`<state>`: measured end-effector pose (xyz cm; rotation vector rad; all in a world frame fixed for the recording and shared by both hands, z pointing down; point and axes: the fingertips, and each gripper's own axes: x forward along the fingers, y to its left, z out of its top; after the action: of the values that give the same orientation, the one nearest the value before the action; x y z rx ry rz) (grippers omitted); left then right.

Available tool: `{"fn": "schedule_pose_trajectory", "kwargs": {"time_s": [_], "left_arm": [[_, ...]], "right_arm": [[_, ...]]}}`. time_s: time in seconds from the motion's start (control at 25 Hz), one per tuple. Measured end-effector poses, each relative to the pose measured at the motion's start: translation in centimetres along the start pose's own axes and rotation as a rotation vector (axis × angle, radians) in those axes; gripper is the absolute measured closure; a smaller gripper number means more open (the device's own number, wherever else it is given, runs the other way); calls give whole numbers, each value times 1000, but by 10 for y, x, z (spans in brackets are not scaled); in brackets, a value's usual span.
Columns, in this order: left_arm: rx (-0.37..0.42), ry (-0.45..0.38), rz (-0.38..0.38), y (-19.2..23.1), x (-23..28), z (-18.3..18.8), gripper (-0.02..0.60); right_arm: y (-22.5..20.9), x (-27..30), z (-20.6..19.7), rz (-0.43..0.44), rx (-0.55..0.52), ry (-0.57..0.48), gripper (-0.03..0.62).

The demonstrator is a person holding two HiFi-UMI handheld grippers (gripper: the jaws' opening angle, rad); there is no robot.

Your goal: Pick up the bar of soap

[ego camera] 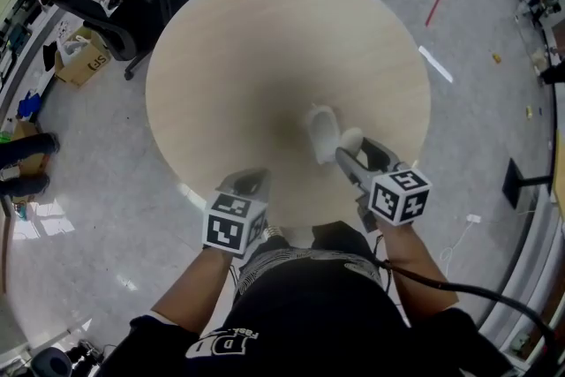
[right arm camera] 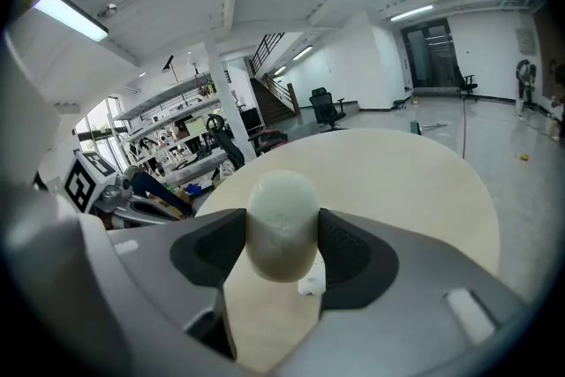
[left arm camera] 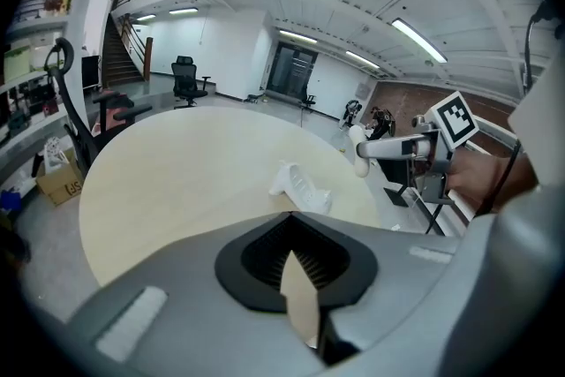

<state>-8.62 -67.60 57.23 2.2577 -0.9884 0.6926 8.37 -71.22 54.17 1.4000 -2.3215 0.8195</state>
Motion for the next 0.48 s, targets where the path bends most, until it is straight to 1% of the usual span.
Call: {"fn": "schedule_pose_trajectory", "kwargs": {"time_s": [0.12, 0.24, 0.48], "left_arm": [[25, -15, 1, -12, -6, 3, 574], [26, -42, 17, -25, -15, 7, 573], [16, -90, 77, -65, -29, 13, 574]], "right_arm": [[9, -31, 8, 29, 13, -63, 332], [15, -58, 17, 86, 54, -127, 332], [9, -98, 24, 175, 56, -167, 332]]}}
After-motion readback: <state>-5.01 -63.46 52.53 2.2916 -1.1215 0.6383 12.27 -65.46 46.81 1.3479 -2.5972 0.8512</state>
